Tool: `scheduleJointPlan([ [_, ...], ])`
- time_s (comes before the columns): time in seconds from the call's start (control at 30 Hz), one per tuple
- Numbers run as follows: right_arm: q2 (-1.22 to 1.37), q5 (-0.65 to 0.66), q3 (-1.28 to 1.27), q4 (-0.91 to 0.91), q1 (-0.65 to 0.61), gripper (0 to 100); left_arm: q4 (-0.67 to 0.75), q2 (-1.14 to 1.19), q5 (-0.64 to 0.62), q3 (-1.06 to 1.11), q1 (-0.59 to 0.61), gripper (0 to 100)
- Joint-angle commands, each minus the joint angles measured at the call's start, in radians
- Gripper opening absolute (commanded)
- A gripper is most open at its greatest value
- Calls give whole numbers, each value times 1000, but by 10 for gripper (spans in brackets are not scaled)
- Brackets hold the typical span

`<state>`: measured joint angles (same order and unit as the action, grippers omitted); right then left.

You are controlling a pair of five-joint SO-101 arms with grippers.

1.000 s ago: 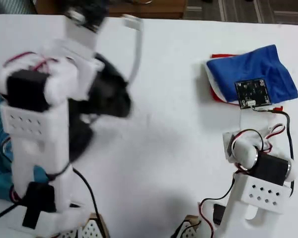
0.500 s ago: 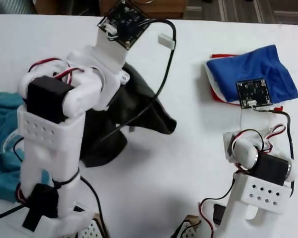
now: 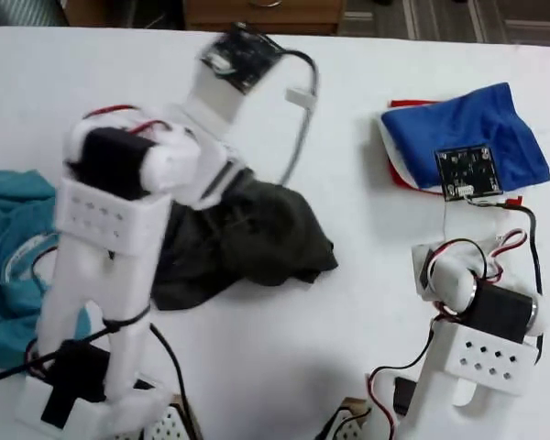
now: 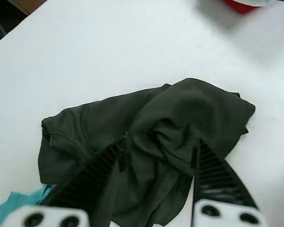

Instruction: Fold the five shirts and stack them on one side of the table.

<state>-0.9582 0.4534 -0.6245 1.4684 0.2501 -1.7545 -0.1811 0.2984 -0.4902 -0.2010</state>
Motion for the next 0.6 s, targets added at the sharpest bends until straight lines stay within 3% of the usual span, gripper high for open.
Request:
scheduleJointPlan([
  [0.0,12,-5,3,-16,-5,32,-18,-35,2,-68,149,225],
  [0.13,56,-2,11,-15,-143,129,-12,-26,11,-67,440,225],
  [0.27,194,-6,54,-16,-352,191,5,-26,127,-67,697,226],
  [0.57,443,-9,269,-33,-951,191,6,-25,212,-65,1065,226],
])
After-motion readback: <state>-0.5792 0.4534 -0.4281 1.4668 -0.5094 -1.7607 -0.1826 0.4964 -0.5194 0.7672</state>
